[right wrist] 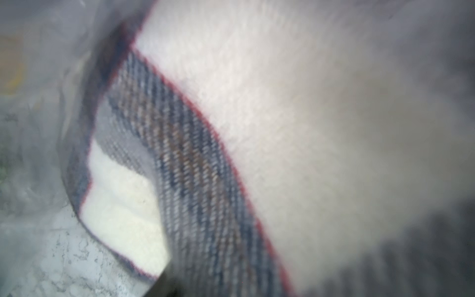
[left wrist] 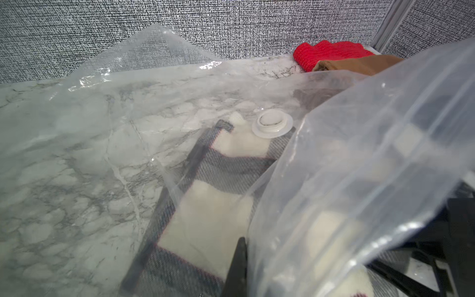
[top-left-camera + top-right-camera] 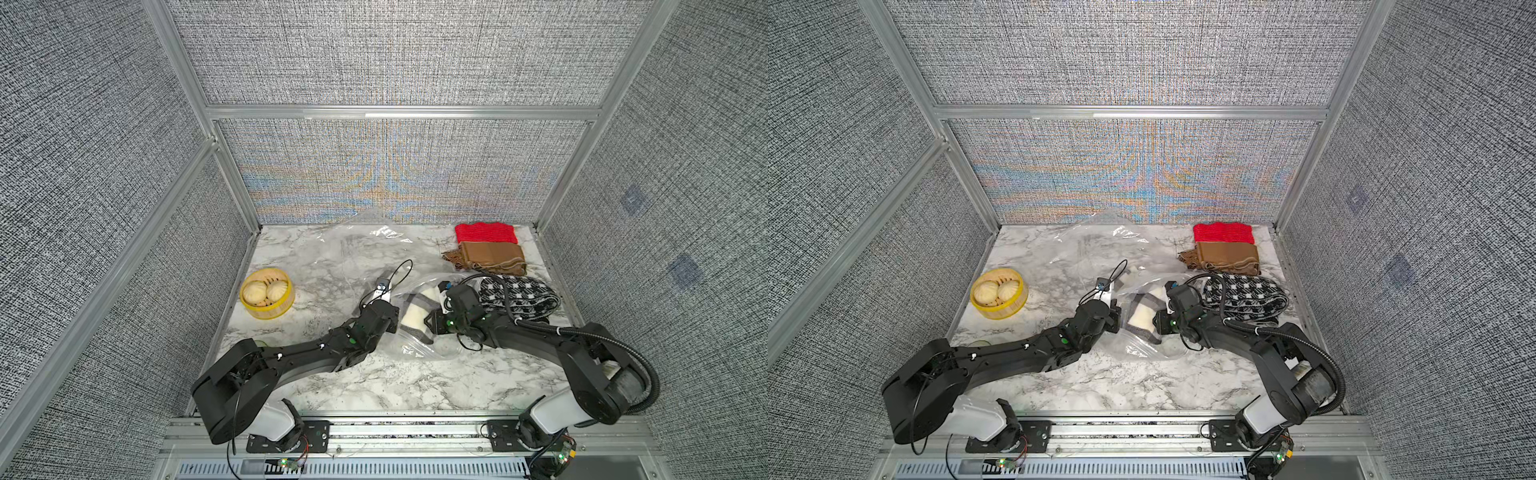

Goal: Take the scarf out of the vacuum bag
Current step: Take out the scarf from the vacuum bag.

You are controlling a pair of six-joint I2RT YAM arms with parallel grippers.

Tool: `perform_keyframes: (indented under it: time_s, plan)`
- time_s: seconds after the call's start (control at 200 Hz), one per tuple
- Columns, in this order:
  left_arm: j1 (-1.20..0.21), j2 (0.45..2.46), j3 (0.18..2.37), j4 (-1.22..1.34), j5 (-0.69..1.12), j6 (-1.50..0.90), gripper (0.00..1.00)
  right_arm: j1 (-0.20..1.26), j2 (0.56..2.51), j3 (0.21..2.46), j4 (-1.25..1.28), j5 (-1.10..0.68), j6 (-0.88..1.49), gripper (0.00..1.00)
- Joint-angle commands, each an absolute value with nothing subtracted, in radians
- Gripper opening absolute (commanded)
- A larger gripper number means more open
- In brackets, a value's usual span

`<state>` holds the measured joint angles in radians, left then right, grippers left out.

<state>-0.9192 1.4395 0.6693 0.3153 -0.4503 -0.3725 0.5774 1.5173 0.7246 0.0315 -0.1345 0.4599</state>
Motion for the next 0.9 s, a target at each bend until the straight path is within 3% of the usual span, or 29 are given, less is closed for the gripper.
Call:
perform_keyframes:
  time_s: [0.0,0.05,0.07,0.435,0.896]
  plan:
    - [-0.917,1.446,0.660,0.333,-0.464,-0.369,0.00,0.583,1.476,0.731,-0.009,-0.133,0.480,0.66]
    - [-0.916,1.456,0.661,0.334,-0.480,-0.363,0.00,0.584,1.442,0.707,-0.011,-0.125,0.505,0.94]
    - [-0.916,1.460,0.663,0.334,-0.486,-0.361,0.00,0.584,1.431,0.694,-0.008,-0.119,0.517,0.99]
    - [-0.881,1.674,0.731,0.410,-0.412,-0.330,0.00,0.589,1.482,0.498,0.324,-0.229,0.708,0.99]
    - [-0.836,1.894,0.736,0.451,-0.274,-0.436,0.00,0.637,1.807,0.616,0.644,-0.199,0.816,0.98]
